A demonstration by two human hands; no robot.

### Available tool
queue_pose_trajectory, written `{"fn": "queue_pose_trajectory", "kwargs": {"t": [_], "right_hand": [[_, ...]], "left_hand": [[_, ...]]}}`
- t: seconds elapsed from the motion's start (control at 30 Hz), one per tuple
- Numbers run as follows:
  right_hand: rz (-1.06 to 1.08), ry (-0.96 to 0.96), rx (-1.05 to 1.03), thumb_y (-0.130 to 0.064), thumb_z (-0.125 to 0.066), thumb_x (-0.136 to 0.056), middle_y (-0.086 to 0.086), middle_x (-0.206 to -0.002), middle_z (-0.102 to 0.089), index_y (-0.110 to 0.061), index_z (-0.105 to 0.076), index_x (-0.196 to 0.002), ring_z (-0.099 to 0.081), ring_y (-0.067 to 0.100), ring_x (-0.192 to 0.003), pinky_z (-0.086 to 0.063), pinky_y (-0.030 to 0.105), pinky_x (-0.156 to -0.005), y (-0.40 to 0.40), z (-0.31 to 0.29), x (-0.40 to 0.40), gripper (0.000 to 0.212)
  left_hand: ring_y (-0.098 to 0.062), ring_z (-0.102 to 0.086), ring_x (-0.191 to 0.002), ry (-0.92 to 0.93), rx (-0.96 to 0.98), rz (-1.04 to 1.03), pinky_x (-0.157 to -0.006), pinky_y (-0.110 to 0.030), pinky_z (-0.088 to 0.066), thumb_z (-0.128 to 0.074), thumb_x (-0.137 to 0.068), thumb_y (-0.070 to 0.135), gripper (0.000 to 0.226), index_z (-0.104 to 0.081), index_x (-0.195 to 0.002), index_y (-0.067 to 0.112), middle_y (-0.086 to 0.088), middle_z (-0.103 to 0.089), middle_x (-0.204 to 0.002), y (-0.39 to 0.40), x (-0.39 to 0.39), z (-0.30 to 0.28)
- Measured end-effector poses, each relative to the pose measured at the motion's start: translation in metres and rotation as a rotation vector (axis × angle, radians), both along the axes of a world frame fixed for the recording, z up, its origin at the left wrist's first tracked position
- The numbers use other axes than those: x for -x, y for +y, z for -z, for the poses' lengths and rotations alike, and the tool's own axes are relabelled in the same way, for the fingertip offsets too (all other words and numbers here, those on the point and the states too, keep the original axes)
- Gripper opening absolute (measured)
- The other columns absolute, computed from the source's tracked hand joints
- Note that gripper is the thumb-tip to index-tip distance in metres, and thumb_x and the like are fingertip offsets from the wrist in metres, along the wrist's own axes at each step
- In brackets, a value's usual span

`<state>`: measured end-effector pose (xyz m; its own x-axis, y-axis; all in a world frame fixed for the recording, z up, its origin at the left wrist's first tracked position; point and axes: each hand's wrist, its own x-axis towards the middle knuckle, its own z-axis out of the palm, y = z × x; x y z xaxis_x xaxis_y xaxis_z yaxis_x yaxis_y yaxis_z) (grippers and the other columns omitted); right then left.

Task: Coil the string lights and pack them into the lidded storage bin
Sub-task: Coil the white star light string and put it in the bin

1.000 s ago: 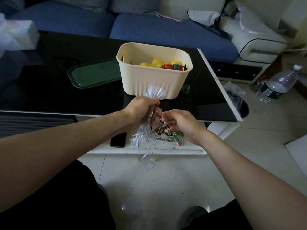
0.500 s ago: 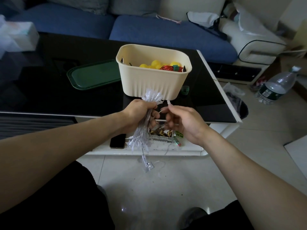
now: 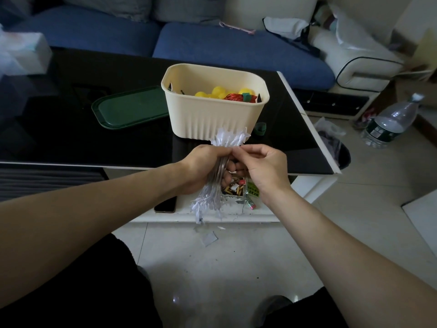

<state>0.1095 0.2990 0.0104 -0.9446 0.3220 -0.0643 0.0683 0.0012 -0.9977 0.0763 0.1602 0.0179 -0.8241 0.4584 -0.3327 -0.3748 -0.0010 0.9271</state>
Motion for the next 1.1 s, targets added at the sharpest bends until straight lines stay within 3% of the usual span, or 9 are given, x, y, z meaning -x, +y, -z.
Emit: {"fn": "queue_pose_trajectory", "kwargs": {"t": [0.17,0.27,0.43,0.53,0.63,0.73,0.8,0.93,1.1], "right_hand": [[-0.019,0.042,-0.208,-0.014,-0.078,-0.088,0.008,-0.071,-0.074,-0.012,-0.074,-0.085,-0.071,0.017,-0.063,-0.06,0.033,-0.063,0.0,0.006,0.001,0.005],[-0.106,0.065,-0.315,-0.009,-0.067,-0.095,0.0,-0.067,-0.072,-0.014,-0.078,-0.097,-0.066,0.009,-0.055,-0.051,0.023,-0.052,-0.004,0.008,-0.001,0.012],[-0.342,0.03,-0.66,-0.017,-0.048,-0.104,0.007,-0.108,-0.063,-0.02,-0.053,-0.145,-0.066,0.012,-0.086,-0.046,0.011,-0.07,-0.013,0.0,-0.004,0.042],[-0.515,-0.087,-0.648,-0.034,-0.04,-0.107,0.01,-0.126,-0.061,-0.023,-0.024,-0.159,-0.064,0.021,-0.104,-0.052,0.025,-0.083,-0.019,-0.012,-0.013,0.055],[-0.463,-0.053,-0.619,-0.037,-0.056,-0.101,-0.01,-0.088,-0.063,-0.019,-0.035,-0.151,-0.062,-0.002,-0.075,-0.046,0.01,-0.06,-0.018,-0.011,-0.014,0.057],[-0.247,-0.01,-0.677,-0.025,-0.076,-0.087,-0.012,-0.066,-0.058,-0.014,-0.067,-0.116,-0.055,-0.007,-0.055,-0.038,0.007,-0.05,-0.006,-0.004,-0.005,0.032],[-0.147,-0.007,-0.681,-0.017,-0.077,-0.085,-0.011,-0.061,-0.06,-0.015,-0.075,-0.098,-0.057,-0.008,-0.054,-0.038,0.005,-0.05,0.005,-0.002,-0.002,0.014],[-0.115,-0.08,-0.591,-0.02,-0.077,-0.087,-0.005,-0.073,-0.068,-0.018,-0.074,-0.094,-0.065,0.004,-0.064,-0.044,0.009,-0.056,0.023,0.003,0.002,0.008],[-0.491,-0.351,-0.347,-0.055,-0.069,-0.084,0.007,-0.072,-0.064,-0.005,-0.074,-0.092,-0.059,0.017,-0.06,-0.055,0.033,-0.07,0.037,0.005,0.001,0.051]], "left_hand": [[-0.021,-0.05,-0.05,0.034,0.022,-0.053,-0.051,-0.029,-0.044,-0.043,-0.103,0.018,0.035,-0.057,-0.075,0.003,-0.006,-0.054,-0.06,0.006,-0.002,0.004],[-0.022,-0.048,-0.049,0.059,0.044,-0.123,-0.048,-0.027,-0.045,-0.042,-0.104,0.013,0.039,-0.053,-0.068,0.003,-0.005,-0.051,-0.052,0.007,-0.001,0.007],[-0.026,-0.052,-0.054,0.112,0.127,-0.234,-0.058,-0.034,-0.05,-0.043,-0.104,0.014,0.037,-0.053,-0.071,0.0,-0.018,-0.052,-0.066,0.002,0.005,0.011],[-0.029,-0.055,-0.07,0.127,0.163,-0.293,-0.073,-0.04,-0.049,-0.048,-0.101,0.013,0.03,-0.057,-0.076,0.001,-0.019,-0.056,-0.073,-0.002,0.008,0.012],[-0.028,-0.055,-0.067,0.129,0.17,-0.347,-0.068,-0.037,-0.048,-0.048,-0.098,0.01,0.031,-0.055,-0.068,0.005,-0.014,-0.055,-0.064,-0.001,0.013,0.011],[-0.022,-0.061,-0.056,0.042,0.02,-0.342,-0.058,-0.031,-0.052,-0.04,-0.103,0.012,0.036,-0.059,-0.075,-0.002,-0.012,-0.062,-0.06,-0.003,0.013,0.0],[-0.023,-0.069,-0.069,-0.048,-0.086,-0.34,-0.071,-0.032,-0.057,-0.036,-0.105,0.016,0.037,-0.061,-0.088,-0.005,-0.013,-0.068,-0.073,-0.005,0.016,-0.008],[-0.038,-0.071,-0.096,-0.156,-0.289,-0.437,-0.091,-0.045,-0.056,-0.032,-0.103,0.014,0.025,-0.05,-0.105,-0.003,-0.022,-0.071,-0.097,-0.017,0.021,-0.017],[-0.031,-0.061,-0.057,-0.175,-0.371,-0.48,-0.071,-0.046,-0.061,-0.038,-0.1,0.012,0.015,-0.047,-0.094,0.001,-0.011,-0.056,-0.062,-0.021,0.022,-0.019]]}}
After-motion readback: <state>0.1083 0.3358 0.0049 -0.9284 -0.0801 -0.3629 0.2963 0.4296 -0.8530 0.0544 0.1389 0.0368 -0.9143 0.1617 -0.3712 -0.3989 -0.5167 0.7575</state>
